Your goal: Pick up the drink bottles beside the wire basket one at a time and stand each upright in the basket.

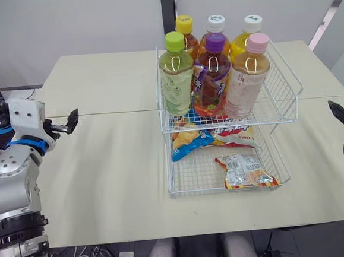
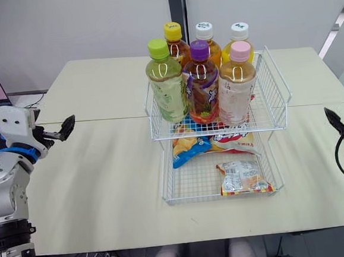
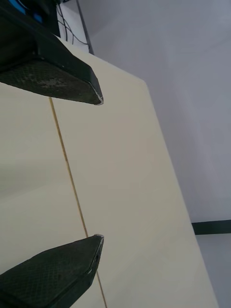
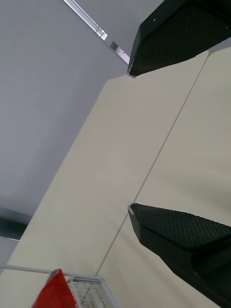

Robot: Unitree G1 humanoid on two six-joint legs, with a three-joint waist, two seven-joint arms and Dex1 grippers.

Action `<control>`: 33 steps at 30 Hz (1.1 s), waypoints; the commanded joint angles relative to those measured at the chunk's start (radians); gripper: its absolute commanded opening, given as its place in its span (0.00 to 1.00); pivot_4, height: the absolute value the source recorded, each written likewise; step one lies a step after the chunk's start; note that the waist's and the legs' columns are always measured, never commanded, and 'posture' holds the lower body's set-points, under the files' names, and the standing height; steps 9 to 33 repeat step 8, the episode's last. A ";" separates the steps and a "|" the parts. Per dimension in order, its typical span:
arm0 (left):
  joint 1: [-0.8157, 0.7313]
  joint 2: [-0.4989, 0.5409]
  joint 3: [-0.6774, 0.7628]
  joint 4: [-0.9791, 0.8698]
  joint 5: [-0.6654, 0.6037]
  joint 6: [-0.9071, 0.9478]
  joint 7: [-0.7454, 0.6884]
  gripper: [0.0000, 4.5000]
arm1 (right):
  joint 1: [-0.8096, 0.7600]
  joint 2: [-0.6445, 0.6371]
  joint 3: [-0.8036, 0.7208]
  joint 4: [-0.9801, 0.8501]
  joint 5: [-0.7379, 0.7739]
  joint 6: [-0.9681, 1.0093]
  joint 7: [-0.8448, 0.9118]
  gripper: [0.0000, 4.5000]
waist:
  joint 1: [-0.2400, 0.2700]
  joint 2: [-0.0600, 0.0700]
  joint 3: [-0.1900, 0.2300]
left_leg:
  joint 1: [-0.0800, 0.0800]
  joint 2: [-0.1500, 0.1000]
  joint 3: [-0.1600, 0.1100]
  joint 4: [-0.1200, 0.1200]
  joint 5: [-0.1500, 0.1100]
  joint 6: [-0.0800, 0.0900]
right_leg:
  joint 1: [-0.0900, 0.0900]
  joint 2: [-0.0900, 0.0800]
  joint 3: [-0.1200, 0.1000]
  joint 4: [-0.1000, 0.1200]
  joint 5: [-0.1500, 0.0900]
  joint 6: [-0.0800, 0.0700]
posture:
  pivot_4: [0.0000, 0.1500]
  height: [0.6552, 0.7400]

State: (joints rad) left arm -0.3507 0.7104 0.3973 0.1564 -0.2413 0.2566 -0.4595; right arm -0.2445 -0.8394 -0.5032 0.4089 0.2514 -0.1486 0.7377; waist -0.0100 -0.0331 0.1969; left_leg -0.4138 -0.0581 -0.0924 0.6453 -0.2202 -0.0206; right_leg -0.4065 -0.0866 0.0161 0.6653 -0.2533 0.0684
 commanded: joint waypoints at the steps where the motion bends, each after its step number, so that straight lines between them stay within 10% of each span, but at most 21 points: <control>1: 0.039 -0.016 0.004 -0.025 -0.009 0.000 -0.002 0.99 | 0.005 0.032 0.002 0.005 -0.013 -0.056 -0.057 1.00 | -0.002 0.001 0.000 | 0.000 0.000 0.000 0.000 0.000 0.000 | 0.000 0.000 0.000 0.000 0.000 0.000 | 1.00 1.00; 33: 0.074 -0.041 0.006 -0.047 -0.027 0.018 -0.016 0.99 | -0.009 0.042 0.026 0.016 -0.025 -0.068 -0.093 1.00 | -0.009 0.001 -0.001 | 0.001 0.000 0.000 0.000 0.000 0.000 | 0.001 0.000 0.000 0.000 0.000 0.000 | 1.00 1.00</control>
